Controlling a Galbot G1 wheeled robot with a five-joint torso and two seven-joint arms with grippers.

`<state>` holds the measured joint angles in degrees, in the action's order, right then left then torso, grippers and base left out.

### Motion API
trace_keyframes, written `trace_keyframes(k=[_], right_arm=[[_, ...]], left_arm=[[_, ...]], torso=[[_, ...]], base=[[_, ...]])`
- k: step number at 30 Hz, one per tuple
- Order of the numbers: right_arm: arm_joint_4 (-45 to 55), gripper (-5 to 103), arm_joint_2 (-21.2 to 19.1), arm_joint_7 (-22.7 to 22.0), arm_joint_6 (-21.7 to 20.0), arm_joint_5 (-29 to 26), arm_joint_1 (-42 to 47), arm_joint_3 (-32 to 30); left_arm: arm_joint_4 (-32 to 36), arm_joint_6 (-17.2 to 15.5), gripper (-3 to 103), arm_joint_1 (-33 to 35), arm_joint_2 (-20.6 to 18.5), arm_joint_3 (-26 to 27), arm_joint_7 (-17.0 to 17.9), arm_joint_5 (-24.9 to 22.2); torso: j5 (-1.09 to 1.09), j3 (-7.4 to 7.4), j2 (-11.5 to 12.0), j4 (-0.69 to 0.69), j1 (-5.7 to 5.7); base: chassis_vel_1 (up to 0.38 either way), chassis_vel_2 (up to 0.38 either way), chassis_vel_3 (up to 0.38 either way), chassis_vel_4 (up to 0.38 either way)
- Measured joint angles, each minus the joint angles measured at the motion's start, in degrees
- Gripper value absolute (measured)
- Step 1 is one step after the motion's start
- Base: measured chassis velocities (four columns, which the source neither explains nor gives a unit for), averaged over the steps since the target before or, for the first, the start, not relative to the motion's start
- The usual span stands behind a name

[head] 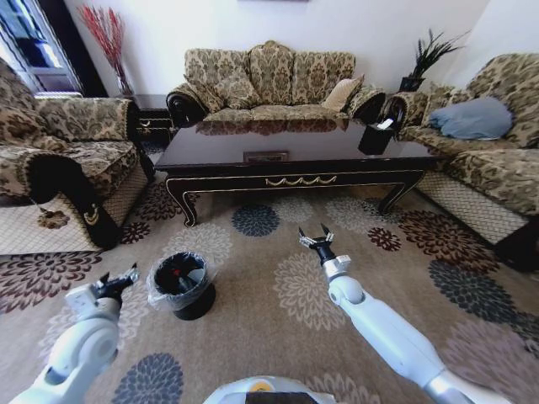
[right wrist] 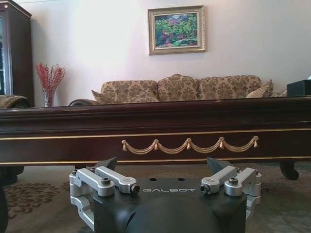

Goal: Move to the front of the table and pick up the trash from the floor, then place it into the trash bin.

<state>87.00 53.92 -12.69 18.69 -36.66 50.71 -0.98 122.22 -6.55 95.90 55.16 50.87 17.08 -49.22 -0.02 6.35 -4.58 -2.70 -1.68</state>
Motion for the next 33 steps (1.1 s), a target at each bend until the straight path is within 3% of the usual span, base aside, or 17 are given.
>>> trace_keyframes(k=[3,4,5,7,10,13,17,21,33], right_arm=[[-0.57,100,-0.4,0.73,2.39,0.44,1.26,-2.17],[-0.57,100,-0.4,0.73,2.39,0.44,1.26,-2.17],[-0.63,100,-0.53,1.62,3.45,0.58,2.12,-3.5],[-0.61,100,-0.6,3.19,5.39,0.72,3.46,-5.69],[0.09,100,-0.77,4.6,6.7,1.57,5.09,-8.0],[2.09,100,-1.36,5.91,7.47,3.28,7.35,-10.33],[5.23,100,-1.8,6.13,7.58,4.34,10.14,-12.47],[7.86,100,-1.87,5.62,7.16,4.34,12.46,-14.53],[11.8,100,-1.47,5.53,6.69,3.15,18.96,-21.78]], left_arm=[[-3.56,9.85,100,0.42,1.09,2.33,-12.54,2.36],[-3.56,9.85,100,0.42,1.09,2.33,-12.54,2.36],[-4.87,12.9,100,0.56,1.76,3.61,-15.68,4.71],[-5.7,14.98,100,1.22,3.44,5.59,-17.83,6.35],[-5.39,14.83,100,1.73,5.49,7.5,-17.34,6.48],[-4.37,12.9,100,2.58,7.74,8.61,-13.7,8.1],[-3.05,11.73,100,5.65,8.83,7.96,-10.46,12.97],[-1.36,11.59,100,8.6,8.9,7.01,-8.3,13.78],[-0.72,13.46,100,9.35,5.47,8.44,-10.1,9.35]], torso=[[0.01,0.0,0.0,-0.02,0.0],[0.01,0.0,0.0,-0.02,0.0],[0.03,0.0,0.0,-0.02,0.0],[0.01,0.0,0.0,-0.01,0.0],[0.02,0.0,0.0,0.0,0.0],[0.02,0.0,0.0,-0.01,0.0],[0.02,0.0,0.0,0.01,0.0],[0.02,0.0,0.0,0.0,0.0],[0.02,0.0,0.0,-0.01,-0.01]], base=[[0.0,0.0,0.0,0.0],[0.0,0.0,0.0,0.0],[0.0,0.0,0.0,0.0],[0.0,0.0,0.0,0.0],[0.0,0.0,0.0,0.0],[0.0,0.0,0.0,0.0],[0.0,0.0,0.0,0.0],[0.0,0.0,0.0,0.0],[0.0,0.0,0.0,0.0]])
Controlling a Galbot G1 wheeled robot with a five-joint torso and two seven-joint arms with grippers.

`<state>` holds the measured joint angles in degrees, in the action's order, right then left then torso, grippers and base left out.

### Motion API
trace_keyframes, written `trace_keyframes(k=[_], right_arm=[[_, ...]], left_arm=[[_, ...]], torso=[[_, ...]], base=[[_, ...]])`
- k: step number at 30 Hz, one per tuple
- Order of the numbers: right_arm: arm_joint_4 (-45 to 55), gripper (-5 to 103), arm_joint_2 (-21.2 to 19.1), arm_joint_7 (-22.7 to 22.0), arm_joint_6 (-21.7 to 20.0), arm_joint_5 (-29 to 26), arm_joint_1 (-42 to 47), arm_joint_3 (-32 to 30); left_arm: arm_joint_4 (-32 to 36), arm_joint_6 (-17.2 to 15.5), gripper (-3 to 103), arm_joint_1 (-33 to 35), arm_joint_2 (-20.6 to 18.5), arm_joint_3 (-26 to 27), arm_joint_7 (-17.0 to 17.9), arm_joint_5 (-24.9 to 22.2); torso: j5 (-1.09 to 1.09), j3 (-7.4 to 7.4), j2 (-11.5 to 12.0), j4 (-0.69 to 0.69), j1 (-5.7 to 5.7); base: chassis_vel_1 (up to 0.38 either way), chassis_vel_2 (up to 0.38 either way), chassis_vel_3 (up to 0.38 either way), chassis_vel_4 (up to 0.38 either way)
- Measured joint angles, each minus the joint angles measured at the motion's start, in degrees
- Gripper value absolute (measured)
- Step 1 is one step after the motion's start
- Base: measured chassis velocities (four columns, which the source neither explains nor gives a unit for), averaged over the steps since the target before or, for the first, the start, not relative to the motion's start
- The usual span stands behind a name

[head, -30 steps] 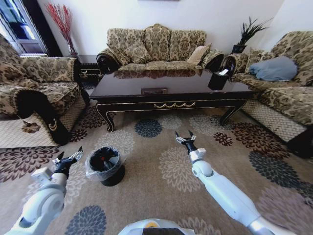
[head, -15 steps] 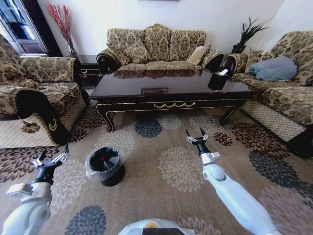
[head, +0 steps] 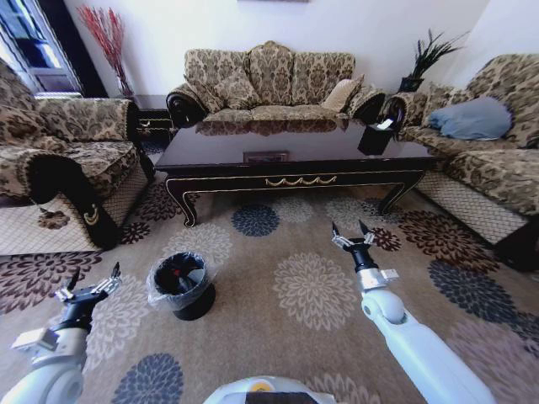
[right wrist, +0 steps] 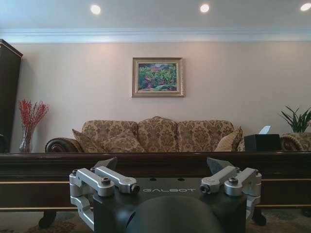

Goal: Move to the front of the table and pick up the trash from the floor, then place it into the trash bin.

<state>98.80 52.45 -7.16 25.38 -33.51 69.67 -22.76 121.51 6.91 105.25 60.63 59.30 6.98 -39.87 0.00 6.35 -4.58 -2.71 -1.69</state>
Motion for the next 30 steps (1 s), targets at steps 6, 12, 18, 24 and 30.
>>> trace_keyframes(k=[6,12,18,24,30], right_arm=[[1.78,100,0.68,-0.03,-0.45,-1.23,2.85,-1.91],[4.13,100,1.76,-1.36,-2.24,-3.18,5.61,-2.92],[5.62,100,3.8,-1.96,-3.04,-3.32,7.56,-4.37],[5.48,100,4.36,-1.25,-2.65,-2.0,8.7,-5.61],[5.26,100,4.5,-0.16,-2.0,-1.3,9.22,-5.87]], left_arm=[[0.36,-0.11,100,-0.98,-0.83,-0.15,-0.19,-0.53],[0.47,-0.13,100,-1.39,-1.12,-0.16,0.04,-0.6],[2.95,-0.08,100,-0.26,0.05,-1.72,0.54,-0.17],[4.1,-0.08,100,0.17,0.74,-3.0,1.33,1.54],[4.51,0.17,100,0.51,1.24,-4.3,1.37,3.11]], torso=[[0.0,0.0,0.0,0.02,0.0],[0.0,0.01,0.01,0.01,0.0],[0.0,0.0,0.01,0.02,0.0],[0.01,-0.01,0.01,0.0,0.01],[0.0,0.0,0.01,0.01,0.01]], base=[[0.0,0.0,0.0,0.0],[0.03,-0.032,-0.024,0.033],[0.128,-0.131,-0.128,0.138],[0.198,-0.21,-0.19,0.207],[0.178,-0.179,-0.187,0.176]])
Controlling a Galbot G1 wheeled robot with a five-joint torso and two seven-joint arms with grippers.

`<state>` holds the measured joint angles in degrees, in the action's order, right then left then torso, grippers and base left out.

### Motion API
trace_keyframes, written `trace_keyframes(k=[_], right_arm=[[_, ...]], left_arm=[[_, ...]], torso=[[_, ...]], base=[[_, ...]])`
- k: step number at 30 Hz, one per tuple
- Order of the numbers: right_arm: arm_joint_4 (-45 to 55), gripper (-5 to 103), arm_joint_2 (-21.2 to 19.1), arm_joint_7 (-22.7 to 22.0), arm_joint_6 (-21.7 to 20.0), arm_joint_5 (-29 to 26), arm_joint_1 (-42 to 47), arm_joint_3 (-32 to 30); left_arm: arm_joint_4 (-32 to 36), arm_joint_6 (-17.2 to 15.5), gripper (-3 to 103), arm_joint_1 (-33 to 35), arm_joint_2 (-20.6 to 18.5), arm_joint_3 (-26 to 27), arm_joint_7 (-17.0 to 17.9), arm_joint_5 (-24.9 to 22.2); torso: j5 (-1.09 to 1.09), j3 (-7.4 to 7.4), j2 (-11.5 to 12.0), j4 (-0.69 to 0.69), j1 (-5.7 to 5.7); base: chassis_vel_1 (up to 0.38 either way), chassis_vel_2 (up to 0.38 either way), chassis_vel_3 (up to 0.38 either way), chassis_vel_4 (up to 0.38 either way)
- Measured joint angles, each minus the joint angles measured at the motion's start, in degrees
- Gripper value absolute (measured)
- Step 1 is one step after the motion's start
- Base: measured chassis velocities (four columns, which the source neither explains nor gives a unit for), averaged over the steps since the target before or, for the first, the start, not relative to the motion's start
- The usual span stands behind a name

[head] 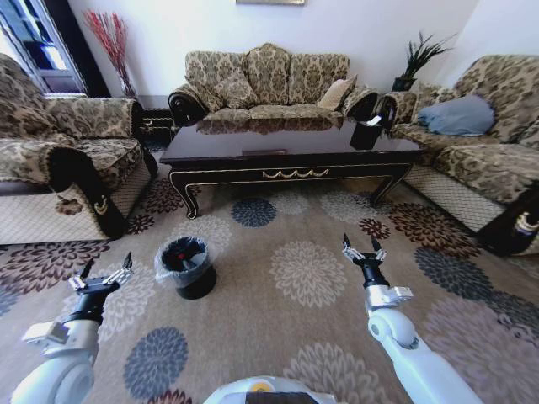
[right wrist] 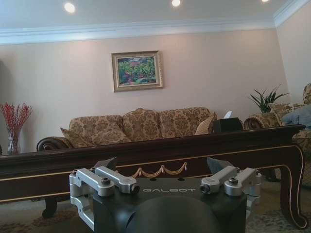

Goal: Move to the front of the table and pick up the trash from the floor, then place it into the trash bin.

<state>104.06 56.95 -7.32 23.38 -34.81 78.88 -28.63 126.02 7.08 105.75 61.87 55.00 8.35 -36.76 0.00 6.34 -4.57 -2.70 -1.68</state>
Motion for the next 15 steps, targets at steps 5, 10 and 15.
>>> trace_keyframes(k=[5,10,15], right_arm=[[-0.22,100,-0.4,2.06,0.89,0.98,0.52,0.1],[-0.63,100,-0.58,3.82,1.59,1.59,0.94,0.4],[-1.16,100,-0.55,4.19,1.84,1.74,0.95,0.5]], left_arm=[[-0.12,0.23,100,-0.42,0.07,-1.18,0.01,0.91],[-0.6,0.23,100,-1.13,-0.11,-2.04,0.09,1.26],[-1.0,0.23,100,-1.59,-0.16,-2.62,0.13,1.51]], torso=[[0.0,0.0,0.0,0.0,0.0],[0.0,0.01,0.0,0.0,-0.01],[0.0,0.01,0.0,0.0,-0.01]], base=[[0.138,-0.119,-0.134,0.126],[0.134,-0.139,-0.136,0.145],[0.16,-0.185,-0.171,0.183]])
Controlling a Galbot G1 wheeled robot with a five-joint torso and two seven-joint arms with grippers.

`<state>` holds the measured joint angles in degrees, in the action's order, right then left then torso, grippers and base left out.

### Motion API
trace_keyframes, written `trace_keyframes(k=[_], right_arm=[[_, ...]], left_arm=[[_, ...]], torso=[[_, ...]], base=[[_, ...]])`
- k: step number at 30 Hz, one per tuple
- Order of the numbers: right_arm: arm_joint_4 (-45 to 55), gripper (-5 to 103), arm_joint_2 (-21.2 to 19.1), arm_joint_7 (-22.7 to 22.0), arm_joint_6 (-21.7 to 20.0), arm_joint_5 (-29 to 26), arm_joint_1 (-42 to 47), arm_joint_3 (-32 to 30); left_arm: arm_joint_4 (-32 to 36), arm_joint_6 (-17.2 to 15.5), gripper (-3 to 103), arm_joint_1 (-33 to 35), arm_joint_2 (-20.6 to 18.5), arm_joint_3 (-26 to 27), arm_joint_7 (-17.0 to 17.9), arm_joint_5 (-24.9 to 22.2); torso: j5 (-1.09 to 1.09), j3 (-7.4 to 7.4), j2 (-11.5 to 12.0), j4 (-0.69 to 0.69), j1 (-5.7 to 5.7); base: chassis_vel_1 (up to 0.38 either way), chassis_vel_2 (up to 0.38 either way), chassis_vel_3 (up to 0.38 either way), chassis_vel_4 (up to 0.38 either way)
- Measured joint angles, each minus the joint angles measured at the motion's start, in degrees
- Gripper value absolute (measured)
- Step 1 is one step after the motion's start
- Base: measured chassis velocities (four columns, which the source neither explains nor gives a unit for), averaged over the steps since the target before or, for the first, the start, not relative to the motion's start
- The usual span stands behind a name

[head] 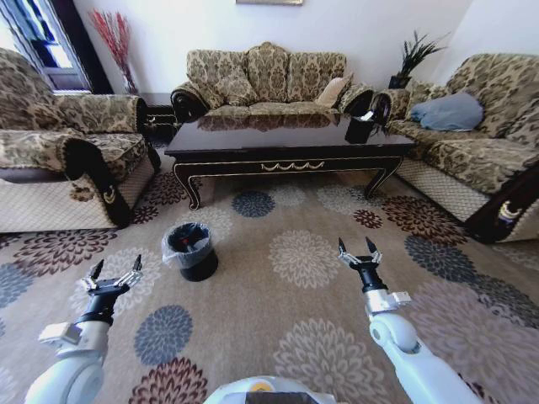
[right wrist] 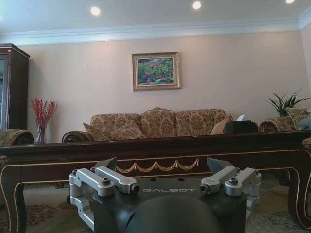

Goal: Move to the front of the table and pick up the trash from the floor, then place it into the trash bin.

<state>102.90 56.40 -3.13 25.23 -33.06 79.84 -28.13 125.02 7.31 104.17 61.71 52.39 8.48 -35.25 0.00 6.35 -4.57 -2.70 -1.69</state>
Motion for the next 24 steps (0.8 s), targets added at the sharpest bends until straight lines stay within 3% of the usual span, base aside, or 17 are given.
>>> trace_keyframes(k=[24], right_arm=[[-1.65,100,0.33,0.08,0.18,0.22,-0.77,0.52]], left_arm=[[-1.41,-0.37,100,-2.58,0.09,-2.85,0.5,0.2]], torso=[[0.0,0.0,0.0,-0.01,0.0]], base=[[0.129,-0.125,-0.127,0.126]])
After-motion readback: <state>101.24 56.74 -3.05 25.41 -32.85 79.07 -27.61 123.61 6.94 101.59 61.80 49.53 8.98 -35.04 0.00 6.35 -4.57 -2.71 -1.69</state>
